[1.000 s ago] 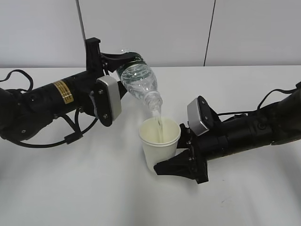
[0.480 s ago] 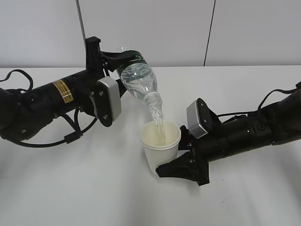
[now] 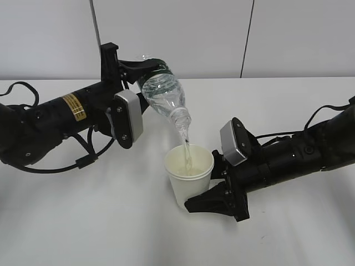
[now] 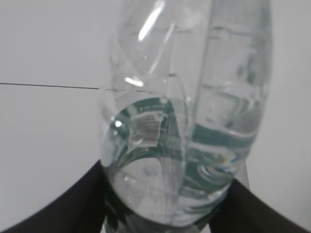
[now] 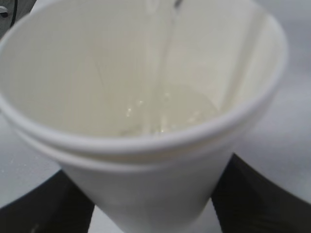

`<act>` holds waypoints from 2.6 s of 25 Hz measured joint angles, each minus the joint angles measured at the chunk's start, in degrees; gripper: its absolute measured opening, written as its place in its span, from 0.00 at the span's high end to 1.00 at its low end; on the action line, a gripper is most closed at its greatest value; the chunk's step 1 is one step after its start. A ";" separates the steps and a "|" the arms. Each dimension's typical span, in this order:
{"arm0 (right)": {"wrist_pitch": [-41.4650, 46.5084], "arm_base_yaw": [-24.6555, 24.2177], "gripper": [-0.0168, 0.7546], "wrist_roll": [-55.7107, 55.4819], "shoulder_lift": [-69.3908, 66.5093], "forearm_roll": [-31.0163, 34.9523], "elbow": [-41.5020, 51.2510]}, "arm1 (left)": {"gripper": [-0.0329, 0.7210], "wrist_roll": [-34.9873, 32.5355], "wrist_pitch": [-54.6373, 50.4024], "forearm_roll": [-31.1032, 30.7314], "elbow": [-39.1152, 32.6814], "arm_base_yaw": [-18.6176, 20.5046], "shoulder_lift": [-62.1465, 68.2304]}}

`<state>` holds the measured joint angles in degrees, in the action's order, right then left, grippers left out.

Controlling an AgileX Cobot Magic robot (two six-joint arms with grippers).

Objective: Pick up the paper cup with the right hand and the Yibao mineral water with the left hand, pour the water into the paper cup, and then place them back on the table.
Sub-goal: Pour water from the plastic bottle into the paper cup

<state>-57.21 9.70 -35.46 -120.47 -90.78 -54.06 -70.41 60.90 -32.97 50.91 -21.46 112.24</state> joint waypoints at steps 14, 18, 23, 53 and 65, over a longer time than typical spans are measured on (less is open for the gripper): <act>-0.79 0.00 0.30 0.00 0.00 0.00 0.00 | 0.46 0.00 0.37 0.00 0.00 0.00 0.00; -0.88 0.00 0.30 0.00 0.00 0.00 0.00 | 0.46 0.00 0.37 0.00 0.00 0.00 0.00; -0.88 0.00 0.30 0.00 0.00 0.00 0.00 | 0.46 0.00 0.37 0.00 0.00 0.00 0.00; -1.51 0.00 0.30 3.81 0.00 4.77 0.00 | 0.46 25.81 2.97 6.68 -2.26 -0.05 3.11; -1.74 0.00 0.30 4.22 0.00 4.77 0.00 | 0.46 71.26 -2.51 7.61 -2.28 0.37 1.29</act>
<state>-58.95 9.70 -31.25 -120.47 -86.01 -54.06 0.84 58.38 -25.36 48.64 -21.10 113.52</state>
